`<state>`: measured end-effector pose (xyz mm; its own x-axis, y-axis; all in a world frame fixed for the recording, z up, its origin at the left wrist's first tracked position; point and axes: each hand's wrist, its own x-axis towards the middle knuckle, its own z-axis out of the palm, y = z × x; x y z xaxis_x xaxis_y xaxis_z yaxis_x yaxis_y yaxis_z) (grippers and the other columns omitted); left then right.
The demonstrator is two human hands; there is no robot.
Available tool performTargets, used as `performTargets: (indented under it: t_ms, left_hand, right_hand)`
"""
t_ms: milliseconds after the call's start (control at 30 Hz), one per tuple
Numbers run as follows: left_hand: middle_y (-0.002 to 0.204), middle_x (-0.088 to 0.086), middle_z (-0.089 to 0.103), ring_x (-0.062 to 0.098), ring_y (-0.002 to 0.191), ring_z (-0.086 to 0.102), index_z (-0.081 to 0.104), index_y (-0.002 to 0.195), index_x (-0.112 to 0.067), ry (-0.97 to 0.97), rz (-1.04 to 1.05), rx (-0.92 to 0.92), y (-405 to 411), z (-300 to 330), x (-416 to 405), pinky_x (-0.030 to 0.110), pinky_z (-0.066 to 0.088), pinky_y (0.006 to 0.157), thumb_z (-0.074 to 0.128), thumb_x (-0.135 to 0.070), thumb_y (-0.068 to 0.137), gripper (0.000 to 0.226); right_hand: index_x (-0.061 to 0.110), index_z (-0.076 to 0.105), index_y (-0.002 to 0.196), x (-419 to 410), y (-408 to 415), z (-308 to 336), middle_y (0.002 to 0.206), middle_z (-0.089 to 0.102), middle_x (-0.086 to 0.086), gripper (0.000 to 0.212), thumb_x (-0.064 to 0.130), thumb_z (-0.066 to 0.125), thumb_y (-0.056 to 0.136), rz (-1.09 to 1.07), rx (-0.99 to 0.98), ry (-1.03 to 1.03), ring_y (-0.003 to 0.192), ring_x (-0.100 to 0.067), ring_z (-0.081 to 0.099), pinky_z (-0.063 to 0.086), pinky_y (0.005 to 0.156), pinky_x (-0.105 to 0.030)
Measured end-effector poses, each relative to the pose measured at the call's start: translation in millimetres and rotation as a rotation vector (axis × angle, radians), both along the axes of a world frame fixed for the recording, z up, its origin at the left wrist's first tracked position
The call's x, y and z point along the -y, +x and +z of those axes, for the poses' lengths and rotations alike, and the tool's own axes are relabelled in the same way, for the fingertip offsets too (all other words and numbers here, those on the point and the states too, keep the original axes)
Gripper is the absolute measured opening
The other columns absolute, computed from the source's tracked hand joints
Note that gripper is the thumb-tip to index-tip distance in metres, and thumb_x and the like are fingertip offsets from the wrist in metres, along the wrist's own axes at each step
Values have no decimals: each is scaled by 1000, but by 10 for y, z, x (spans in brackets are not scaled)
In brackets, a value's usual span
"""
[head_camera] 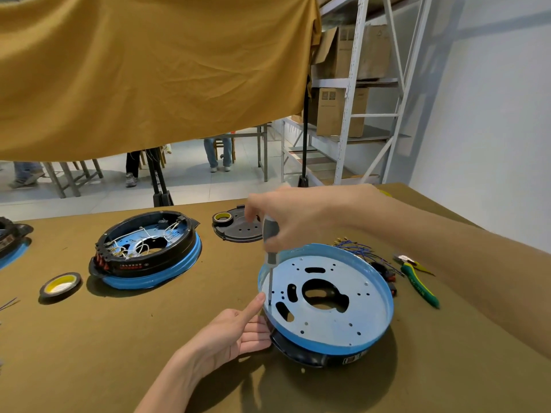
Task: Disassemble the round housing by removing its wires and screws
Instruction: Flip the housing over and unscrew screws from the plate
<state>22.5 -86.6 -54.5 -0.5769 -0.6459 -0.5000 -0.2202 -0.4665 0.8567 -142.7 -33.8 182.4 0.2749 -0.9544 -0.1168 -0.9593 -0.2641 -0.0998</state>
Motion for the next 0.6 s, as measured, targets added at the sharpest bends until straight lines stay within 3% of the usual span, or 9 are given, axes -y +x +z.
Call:
performTargets:
  t_ms: [67,133,167,267,333,400,500,567,600]
  left_hand:
    - [107,24,78,33,99,78,64,120,8,-2,1,-2,3,0,-2,33,65,74,84,-67,54,102]
    - [108,24,77,32,100,78,65,120,8,0,-8,-4,8,7,-10,33,65,76,84,-66,55,100]
    - [109,25,77,33,101,78,65,121,8,-1,-11,-7,10,11,-12,33,66,77,83,-65,56,99]
    - [109,25,77,33,101,78,64,122,8,1,-4,-10,3,33,-18,35,66,79,82,-63,57,98]
    - [109,25,77,33,100,78,63,123,8,0,1,-3,-1,48,-29,36,66,81,81,-63,57,99]
    - [109,24,77,33,101,78,63,124,8,-7,2,-1,1,53,-38,37,65,83,81,-64,57,100]
    - [109,24,77,33,101,77,64,123,8,-18,0,0,6,57,-50,36,65,82,80,-64,56,100]
    - [108,24,78,32,100,78,64,123,8,-12,1,4,5,65,-57,34,66,79,80,-64,55,100]
    - [108,24,77,32,99,78,64,123,8,-10,-1,5,5,71,-59,33,66,78,80,-64,55,100]
  right_hand:
    - [17,55,111,21,72,-39,84,58,2,45,60,51,97,-57,-134,-112,78,-19,61,47,58,-35]
    - [13,54,80,55,118,-92,70,53,-2,53,59,42,102,-35,-247,-247,60,-18,53,36,48,-31]
    - [12,53,77,75,130,-113,68,52,-4,51,54,44,103,1,-265,-266,59,-20,52,36,48,-32]
    - [13,61,108,89,128,-93,86,61,-1,27,37,63,97,108,-176,-152,76,-20,59,40,54,-28]
    - [21,55,124,56,119,-53,102,62,3,41,25,75,89,142,-26,4,88,-14,58,43,61,-22]
    - [24,48,128,15,120,-62,102,64,6,51,29,78,87,136,32,66,91,-15,60,48,66,-25]
    - [15,51,105,-7,137,-111,74,58,7,50,64,54,94,55,-183,-182,68,-13,56,39,52,-32]
    - [14,51,79,-1,125,-119,64,50,2,56,67,45,97,9,-289,-307,54,-13,46,29,47,-29]
    - [14,50,76,9,115,-122,65,51,1,53,63,48,98,23,-286,-305,54,-13,45,29,46,-29]
